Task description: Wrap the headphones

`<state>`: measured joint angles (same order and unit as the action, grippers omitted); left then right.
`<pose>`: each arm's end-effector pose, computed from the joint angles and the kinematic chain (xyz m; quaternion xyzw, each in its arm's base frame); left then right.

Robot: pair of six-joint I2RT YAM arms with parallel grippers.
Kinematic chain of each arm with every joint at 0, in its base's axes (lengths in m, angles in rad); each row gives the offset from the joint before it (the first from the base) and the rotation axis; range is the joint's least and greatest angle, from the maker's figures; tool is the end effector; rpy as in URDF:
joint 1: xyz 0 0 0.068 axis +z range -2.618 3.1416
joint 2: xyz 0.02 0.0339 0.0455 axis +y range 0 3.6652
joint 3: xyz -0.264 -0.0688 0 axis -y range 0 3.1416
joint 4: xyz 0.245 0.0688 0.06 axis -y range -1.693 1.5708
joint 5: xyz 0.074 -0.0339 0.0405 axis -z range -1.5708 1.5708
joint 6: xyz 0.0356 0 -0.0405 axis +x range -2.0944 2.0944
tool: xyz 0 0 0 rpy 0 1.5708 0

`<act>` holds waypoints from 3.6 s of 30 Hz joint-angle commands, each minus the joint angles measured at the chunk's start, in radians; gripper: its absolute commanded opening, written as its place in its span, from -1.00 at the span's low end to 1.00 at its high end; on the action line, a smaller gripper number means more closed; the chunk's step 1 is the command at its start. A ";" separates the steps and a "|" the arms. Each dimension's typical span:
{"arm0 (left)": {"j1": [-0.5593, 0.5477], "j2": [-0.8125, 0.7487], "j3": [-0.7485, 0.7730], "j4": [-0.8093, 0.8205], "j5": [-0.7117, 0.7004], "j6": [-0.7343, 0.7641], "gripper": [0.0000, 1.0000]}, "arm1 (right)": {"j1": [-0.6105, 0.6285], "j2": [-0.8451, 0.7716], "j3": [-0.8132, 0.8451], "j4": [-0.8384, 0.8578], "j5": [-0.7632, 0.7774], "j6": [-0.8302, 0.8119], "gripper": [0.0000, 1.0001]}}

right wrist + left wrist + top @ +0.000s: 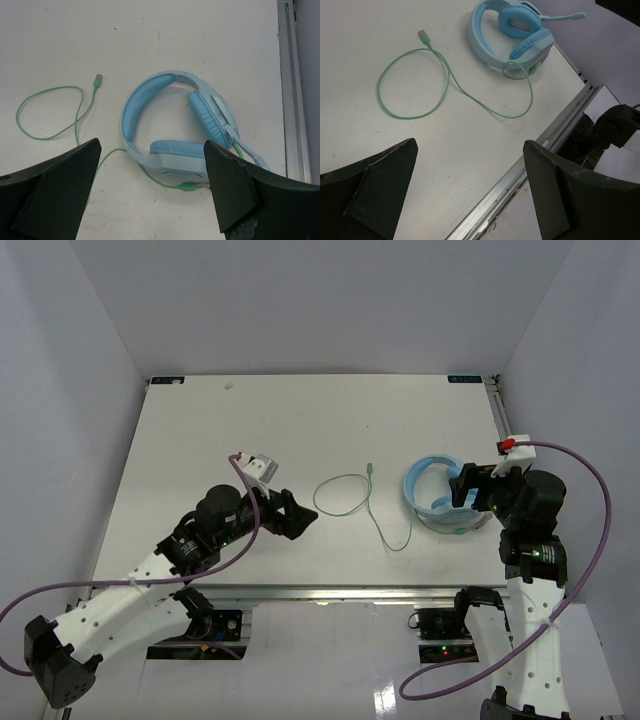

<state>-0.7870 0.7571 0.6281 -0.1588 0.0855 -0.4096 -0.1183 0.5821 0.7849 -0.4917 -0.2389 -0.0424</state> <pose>0.1276 -0.1323 0.2917 0.1753 0.7815 -0.3650 0.4747 0.1315 -0.0072 0.3358 -0.0410 0.7979 0.0476 0.5994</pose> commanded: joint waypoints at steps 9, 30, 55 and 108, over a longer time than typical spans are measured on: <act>-0.011 0.832 0.487 0.082 0.222 -0.068 0.96 | -0.028 0.004 0.073 -0.054 -0.184 -0.229 0.80; -0.119 1.652 1.479 -0.003 -0.055 0.358 0.85 | -0.052 -0.056 0.037 -0.042 -0.223 -0.211 0.80; -0.109 1.861 1.638 -0.016 0.173 0.466 -0.19 | -0.063 -0.151 -0.003 -0.027 -0.192 -0.205 0.80; 0.207 0.279 0.700 -0.188 -0.339 -0.069 -1.00 | 0.420 0.547 0.138 0.920 -0.943 0.155 0.88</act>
<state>-0.5812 1.0698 1.2375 -0.4110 -0.2991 -0.3998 0.2561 1.0728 0.9450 0.2468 -1.1826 0.1326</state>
